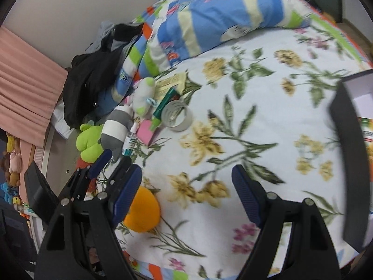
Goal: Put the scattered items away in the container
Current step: 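Move both tools back over the scattered items on the blanket, then grasp the grey tape roll with the right tool while the left tool approaches the green bottle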
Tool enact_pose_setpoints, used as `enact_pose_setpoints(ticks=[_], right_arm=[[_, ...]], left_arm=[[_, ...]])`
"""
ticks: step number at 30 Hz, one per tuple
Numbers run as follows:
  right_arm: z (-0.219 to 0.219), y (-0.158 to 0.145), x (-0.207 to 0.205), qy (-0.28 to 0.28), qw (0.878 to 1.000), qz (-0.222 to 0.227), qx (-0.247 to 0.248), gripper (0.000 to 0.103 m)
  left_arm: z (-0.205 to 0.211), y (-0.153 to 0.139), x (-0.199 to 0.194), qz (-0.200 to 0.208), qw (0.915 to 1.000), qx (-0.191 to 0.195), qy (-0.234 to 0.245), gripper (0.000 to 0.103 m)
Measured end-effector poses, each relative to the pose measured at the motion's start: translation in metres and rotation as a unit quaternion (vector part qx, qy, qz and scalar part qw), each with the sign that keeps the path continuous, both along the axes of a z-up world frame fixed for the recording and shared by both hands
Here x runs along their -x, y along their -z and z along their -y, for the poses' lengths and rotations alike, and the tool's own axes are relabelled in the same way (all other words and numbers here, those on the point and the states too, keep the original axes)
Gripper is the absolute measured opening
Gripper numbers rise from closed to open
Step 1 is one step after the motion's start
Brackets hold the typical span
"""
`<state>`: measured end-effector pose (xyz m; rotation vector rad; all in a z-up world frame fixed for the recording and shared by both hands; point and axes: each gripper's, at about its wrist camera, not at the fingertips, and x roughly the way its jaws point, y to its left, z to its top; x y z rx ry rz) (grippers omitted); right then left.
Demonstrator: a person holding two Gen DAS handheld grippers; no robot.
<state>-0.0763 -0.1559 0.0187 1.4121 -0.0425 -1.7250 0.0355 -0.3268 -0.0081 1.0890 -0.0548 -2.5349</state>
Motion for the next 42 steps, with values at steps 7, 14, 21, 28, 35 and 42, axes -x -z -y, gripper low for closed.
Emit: enact_pose_setpoints(ticks=[7, 14, 21, 28, 35, 42], right_arm=[[0.082, 0.031, -0.019, -0.041, 0.999, 0.032, -0.001, 0.080], [0.148, 0.060, -0.032, -0.054, 0.994, 0.089, 0.023, 0.080], [0.194, 0.103, -0.028, -0.030, 0.984, 0.166, 0.055, 0.080], [0.205, 0.134, -0.007, 0.006, 0.979, 0.194, 0.068, 0.081], [0.197, 0.153, 0.009, 0.028, 0.974, 0.214, 0.065, 0.081], [0.169, 0.162, 0.036, 0.068, 0.974, 0.208, 0.057, 0.082]], left_arm=[[0.094, 0.027, -0.027, 0.010, 0.9973, -0.016, -0.071, 0.043], [0.156, 0.059, -0.042, 0.019, 0.9930, -0.045, -0.107, 0.043], [0.171, 0.096, -0.014, 0.027, 0.9949, -0.068, -0.070, 0.043], [0.171, 0.125, 0.026, 0.038, 0.9962, -0.073, -0.027, 0.043], [0.166, 0.132, 0.049, 0.043, 0.9965, -0.070, 0.015, 0.043], [0.153, 0.144, 0.062, 0.061, 0.9919, -0.086, 0.071, 0.043]])
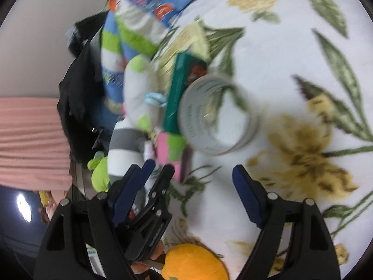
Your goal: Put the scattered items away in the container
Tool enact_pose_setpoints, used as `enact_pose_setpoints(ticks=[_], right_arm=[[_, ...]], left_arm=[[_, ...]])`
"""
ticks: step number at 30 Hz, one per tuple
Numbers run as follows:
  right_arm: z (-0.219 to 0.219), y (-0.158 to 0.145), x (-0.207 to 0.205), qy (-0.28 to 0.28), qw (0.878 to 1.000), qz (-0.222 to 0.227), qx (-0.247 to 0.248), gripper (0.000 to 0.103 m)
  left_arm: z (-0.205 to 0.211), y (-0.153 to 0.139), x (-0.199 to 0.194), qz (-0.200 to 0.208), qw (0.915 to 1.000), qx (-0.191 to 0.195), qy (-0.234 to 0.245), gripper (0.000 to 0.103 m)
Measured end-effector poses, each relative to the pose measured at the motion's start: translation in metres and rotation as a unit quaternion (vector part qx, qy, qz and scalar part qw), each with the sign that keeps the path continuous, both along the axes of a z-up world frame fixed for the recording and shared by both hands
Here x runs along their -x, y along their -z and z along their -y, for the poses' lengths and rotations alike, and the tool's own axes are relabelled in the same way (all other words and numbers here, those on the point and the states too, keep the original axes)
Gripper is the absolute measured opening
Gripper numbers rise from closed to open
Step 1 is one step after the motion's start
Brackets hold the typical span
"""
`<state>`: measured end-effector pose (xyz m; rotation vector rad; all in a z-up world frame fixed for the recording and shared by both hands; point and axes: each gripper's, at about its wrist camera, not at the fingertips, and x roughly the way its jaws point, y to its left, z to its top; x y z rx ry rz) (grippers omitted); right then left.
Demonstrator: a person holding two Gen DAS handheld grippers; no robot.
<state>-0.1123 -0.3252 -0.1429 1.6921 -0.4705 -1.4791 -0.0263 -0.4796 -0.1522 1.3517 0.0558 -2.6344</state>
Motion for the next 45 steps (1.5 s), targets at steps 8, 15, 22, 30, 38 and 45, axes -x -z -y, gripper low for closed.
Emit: enact_pose_setpoints(ticks=[8, 15, 22, 30, 38, 45], right_arm=[[-0.005, 0.012, 0.021, 0.017, 1.000, 0.008, 0.000, 0.082], [0.012, 0.016, 0.035, 0.010, 1.000, -0.017, -0.019, 0.082], [0.038, 0.027, 0.038, -0.037, 0.992, -0.084, -0.081, 0.066], [0.041, 0.035, 0.048, -0.057, 0.978, -0.142, -0.145, 0.016], [0.025, 0.020, 0.054, -0.065, 0.967, -0.197, -0.148, 0.007], [-0.006, 0.011, 0.067, -0.049, 0.967, -0.200, -0.148, 0.008]], left_arm=[[-0.005, 0.008, 0.028, 0.009, 0.9992, -0.025, 0.031, 0.043], [-0.004, 0.019, 0.053, 0.017, 0.9994, 0.005, 0.031, 0.043], [-0.003, 0.028, 0.057, 0.023, 0.9992, 0.013, 0.030, 0.043], [-0.002, 0.034, 0.064, 0.023, 0.9992, 0.021, 0.025, 0.043], [-0.009, 0.033, 0.072, 0.018, 0.9986, 0.039, 0.032, 0.043], [-0.021, 0.031, 0.089, 0.010, 0.9979, 0.054, 0.034, 0.043]])
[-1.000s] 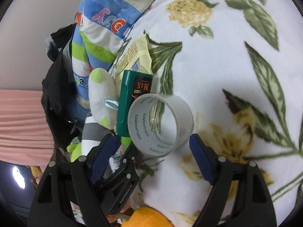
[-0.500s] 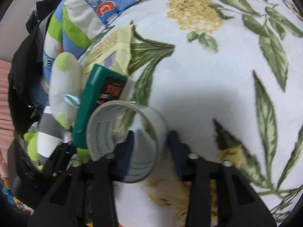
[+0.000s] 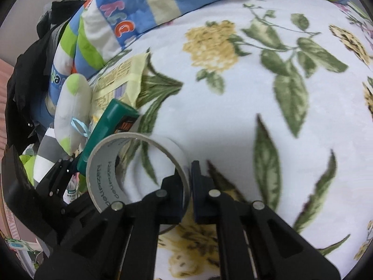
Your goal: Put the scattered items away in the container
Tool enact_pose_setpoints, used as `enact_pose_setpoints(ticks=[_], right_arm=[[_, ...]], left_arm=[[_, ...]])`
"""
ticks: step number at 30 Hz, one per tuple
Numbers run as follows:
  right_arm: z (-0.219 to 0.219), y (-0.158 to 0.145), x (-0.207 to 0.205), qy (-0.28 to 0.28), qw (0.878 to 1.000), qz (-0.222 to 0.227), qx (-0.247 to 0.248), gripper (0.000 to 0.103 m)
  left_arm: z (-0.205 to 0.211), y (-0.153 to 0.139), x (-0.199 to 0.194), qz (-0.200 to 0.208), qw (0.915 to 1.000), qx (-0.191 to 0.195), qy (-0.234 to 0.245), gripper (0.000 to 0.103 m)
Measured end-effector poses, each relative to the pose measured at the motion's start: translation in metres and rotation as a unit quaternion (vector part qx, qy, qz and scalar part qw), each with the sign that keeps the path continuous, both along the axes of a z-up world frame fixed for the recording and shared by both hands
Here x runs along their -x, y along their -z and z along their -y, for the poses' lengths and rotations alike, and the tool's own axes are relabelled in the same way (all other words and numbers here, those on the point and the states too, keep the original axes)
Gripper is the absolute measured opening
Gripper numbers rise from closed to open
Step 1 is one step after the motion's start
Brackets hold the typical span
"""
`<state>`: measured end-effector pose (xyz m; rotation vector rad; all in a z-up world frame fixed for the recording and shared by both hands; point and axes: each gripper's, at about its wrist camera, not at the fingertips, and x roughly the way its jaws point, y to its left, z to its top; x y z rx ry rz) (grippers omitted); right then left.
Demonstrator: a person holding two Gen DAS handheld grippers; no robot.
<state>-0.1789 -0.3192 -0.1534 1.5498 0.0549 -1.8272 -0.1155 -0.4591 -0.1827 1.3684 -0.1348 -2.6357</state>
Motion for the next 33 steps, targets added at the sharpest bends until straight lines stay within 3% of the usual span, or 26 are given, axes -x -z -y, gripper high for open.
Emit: enact_pose_setpoints(ticks=[5, 9, 17, 30, 32, 33], right_arm=[[-0.009, -0.002, 0.002, 0.002, 1.000, 0.002, 0.004, 0.009], [-0.009, -0.005, -0.001, 0.001, 1.000, 0.003, 0.010, 0.009], [-0.020, -0.021, -0.004, 0.000, 1.000, -0.003, 0.024, 0.009], [-0.067, -0.053, -0.003, 0.015, 0.999, -0.006, 0.048, 0.009], [-0.073, -0.057, -0.005, 0.015, 0.999, -0.006, 0.051, 0.009], [-0.075, -0.058, -0.006, 0.014, 0.999, -0.007, 0.052, 0.009]], left_arm=[[-0.011, -0.005, 0.006, -0.004, 0.9998, -0.004, 0.017, 0.027], [-0.018, -0.003, 0.007, 0.000, 0.9996, 0.021, 0.021, 0.027], [-0.022, -0.010, -0.003, -0.003, 0.9995, 0.018, 0.026, 0.027], [-0.061, -0.065, -0.019, -0.030, 0.9979, 0.043, 0.039, 0.024], [-0.066, -0.067, -0.022, -0.027, 0.9977, 0.046, 0.042, 0.000], [-0.068, -0.069, -0.023, -0.026, 0.9979, 0.043, 0.040, 0.000]])
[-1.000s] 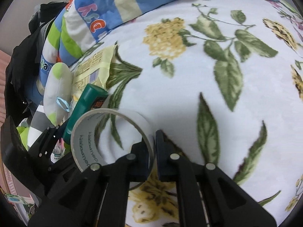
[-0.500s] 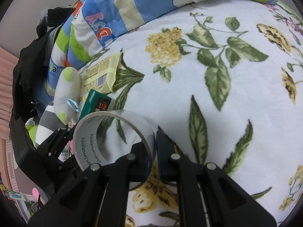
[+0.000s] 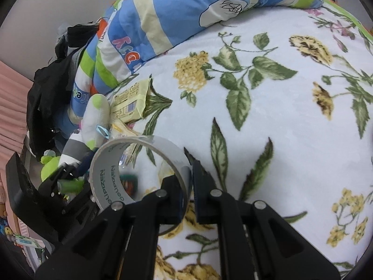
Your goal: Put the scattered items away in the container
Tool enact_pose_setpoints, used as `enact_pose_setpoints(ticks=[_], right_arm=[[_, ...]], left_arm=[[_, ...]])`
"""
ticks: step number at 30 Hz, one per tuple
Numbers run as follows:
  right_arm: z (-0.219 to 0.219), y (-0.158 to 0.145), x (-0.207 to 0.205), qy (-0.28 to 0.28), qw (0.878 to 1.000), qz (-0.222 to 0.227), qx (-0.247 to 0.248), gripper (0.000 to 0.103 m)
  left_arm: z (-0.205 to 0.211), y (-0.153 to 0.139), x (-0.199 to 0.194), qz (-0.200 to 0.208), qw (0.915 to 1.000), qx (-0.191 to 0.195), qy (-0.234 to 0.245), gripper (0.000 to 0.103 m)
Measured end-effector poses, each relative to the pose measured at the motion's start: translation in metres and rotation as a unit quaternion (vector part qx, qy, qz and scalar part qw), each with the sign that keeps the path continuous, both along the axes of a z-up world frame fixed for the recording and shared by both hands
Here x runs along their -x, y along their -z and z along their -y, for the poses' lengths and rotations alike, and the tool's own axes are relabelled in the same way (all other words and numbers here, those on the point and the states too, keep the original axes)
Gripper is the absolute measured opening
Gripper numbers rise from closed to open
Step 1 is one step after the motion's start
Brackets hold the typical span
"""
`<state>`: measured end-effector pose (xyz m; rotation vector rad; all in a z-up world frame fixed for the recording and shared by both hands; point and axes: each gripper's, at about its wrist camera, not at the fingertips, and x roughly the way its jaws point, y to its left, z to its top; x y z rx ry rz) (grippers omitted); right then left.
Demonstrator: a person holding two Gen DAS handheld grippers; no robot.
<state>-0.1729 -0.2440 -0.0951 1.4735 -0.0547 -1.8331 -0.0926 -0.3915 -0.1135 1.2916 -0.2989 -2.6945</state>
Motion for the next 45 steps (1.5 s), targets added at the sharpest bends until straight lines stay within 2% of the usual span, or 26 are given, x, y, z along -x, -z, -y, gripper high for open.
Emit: enact_pose_setpoints(ticks=[11, 16, 18, 19, 20, 22, 23, 25, 29, 35, 42, 45], right_arm=[[-0.010, -0.002, -0.011, -0.009, 1.000, 0.008, 0.007, 0.010], [-0.006, 0.002, -0.017, -0.019, 1.000, 0.012, 0.006, 0.010], [-0.006, 0.003, -0.018, -0.021, 1.000, 0.014, 0.006, 0.010], [-0.006, 0.002, -0.019, -0.021, 1.000, 0.014, 0.006, 0.010], [-0.007, 0.000, -0.020, -0.021, 1.000, 0.014, 0.008, 0.010], [-0.008, -0.006, -0.022, -0.022, 1.000, 0.013, 0.013, 0.010], [-0.008, -0.009, -0.024, -0.023, 1.000, 0.012, 0.014, 0.010], [-0.008, -0.014, -0.028, -0.024, 1.000, 0.010, 0.017, 0.010], [-0.006, -0.028, -0.040, -0.030, 0.999, 0.007, 0.023, 0.010], [-0.012, -0.047, -0.049, -0.036, 0.999, -0.005, 0.029, 0.010], [-0.009, -0.039, -0.049, -0.038, 0.999, 0.000, 0.020, 0.010], [-0.006, -0.033, -0.047, -0.038, 0.999, 0.003, 0.017, 0.010]], left_arm=[[0.005, 0.012, -0.012, 0.022, 0.9994, -0.013, -0.021, 0.000], [0.014, 0.010, -0.017, 0.023, 0.9983, -0.042, -0.033, 0.001], [0.022, 0.007, -0.020, 0.039, 0.9966, -0.059, -0.041, 0.011], [0.027, 0.002, -0.025, 0.046, 0.9953, -0.071, -0.047, 0.023], [0.031, -0.002, -0.031, 0.046, 0.9946, -0.080, -0.049, 0.040], [0.039, -0.015, -0.048, 0.041, 0.9931, -0.095, -0.056, 0.063], [0.040, -0.021, -0.057, 0.036, 0.9937, -0.090, -0.057, 0.070], [0.039, -0.030, -0.070, 0.034, 0.9950, -0.075, -0.056, 0.076], [0.029, -0.033, -0.080, 0.049, 0.9964, -0.047, -0.050, 0.077], [0.033, -0.018, -0.092, 0.061, 0.9964, -0.034, -0.047, 0.077], [0.050, 0.016, -0.089, 0.101, 0.9947, -0.017, 0.001, 0.077], [0.054, 0.033, -0.084, 0.121, 0.9922, -0.025, 0.019, 0.077]])
